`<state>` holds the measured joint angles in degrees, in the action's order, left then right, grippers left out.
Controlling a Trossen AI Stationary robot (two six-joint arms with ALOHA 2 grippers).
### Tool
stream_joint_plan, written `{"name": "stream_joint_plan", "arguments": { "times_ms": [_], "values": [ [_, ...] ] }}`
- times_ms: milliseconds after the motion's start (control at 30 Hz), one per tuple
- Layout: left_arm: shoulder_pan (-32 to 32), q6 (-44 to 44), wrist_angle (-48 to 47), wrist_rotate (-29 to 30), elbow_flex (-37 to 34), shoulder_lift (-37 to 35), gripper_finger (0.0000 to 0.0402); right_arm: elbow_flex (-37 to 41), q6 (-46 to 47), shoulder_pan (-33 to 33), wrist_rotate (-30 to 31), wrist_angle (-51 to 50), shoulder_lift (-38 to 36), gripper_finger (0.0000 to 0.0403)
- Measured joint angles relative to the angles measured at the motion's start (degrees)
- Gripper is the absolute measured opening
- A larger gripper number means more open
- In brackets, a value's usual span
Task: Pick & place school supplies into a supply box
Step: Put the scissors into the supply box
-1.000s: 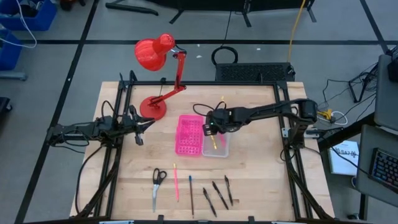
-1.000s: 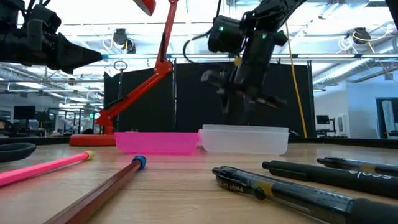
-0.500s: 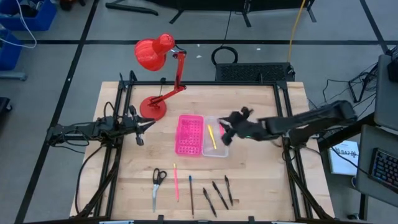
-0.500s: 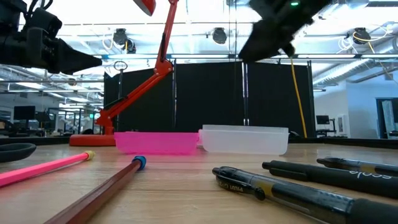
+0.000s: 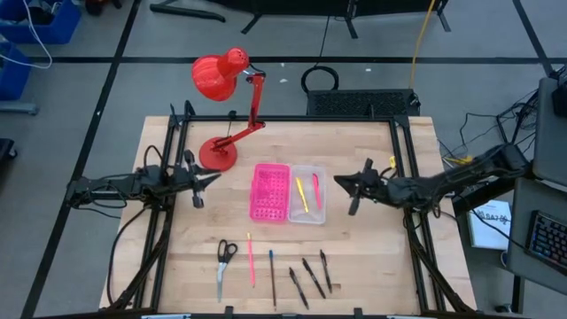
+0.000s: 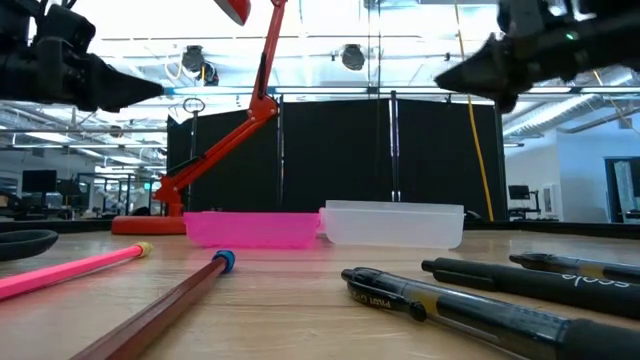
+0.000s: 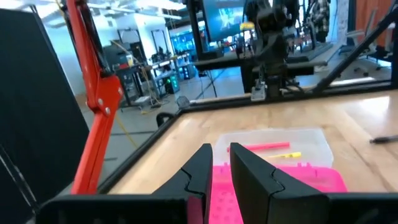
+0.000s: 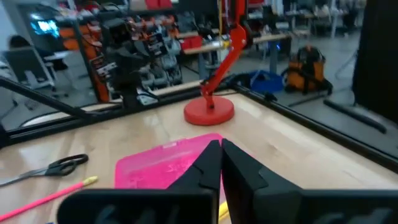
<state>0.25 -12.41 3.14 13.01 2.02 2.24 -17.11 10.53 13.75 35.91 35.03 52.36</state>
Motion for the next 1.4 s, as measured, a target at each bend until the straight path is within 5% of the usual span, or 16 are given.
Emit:
{"name": "stream_joint_plan", "arguments": {
  "times_ms": [400, 767, 1233, 1400],
  "values": [
    [0.0, 2.4, 5.0, 2.3, 0.0, 0.0, 0.0065, 15.5, -4.4, -1.2, -5.9, 22.1, -4.4, 0.0001],
    [0.0, 14.4, -3.6, 2.5, 0.0, 0.0, 0.0065, 16.0, -12.0, -1.3, -12.2, 22.9, -6.0, 0.0001],
    [0.0, 19.1, -4.3, 1.5, 0.1, 2.2, 0.0065, 16.0, -8.2, -1.3, -21.2, 4.8, -23.9, 0.0000],
    [0.0, 24.7, -3.7, 7.0, 0.1, 2.9, 0.0065, 16.1, -11.2, -1.3, -21.2, -2.8, -30.5, 0.0000]
  ]
}}
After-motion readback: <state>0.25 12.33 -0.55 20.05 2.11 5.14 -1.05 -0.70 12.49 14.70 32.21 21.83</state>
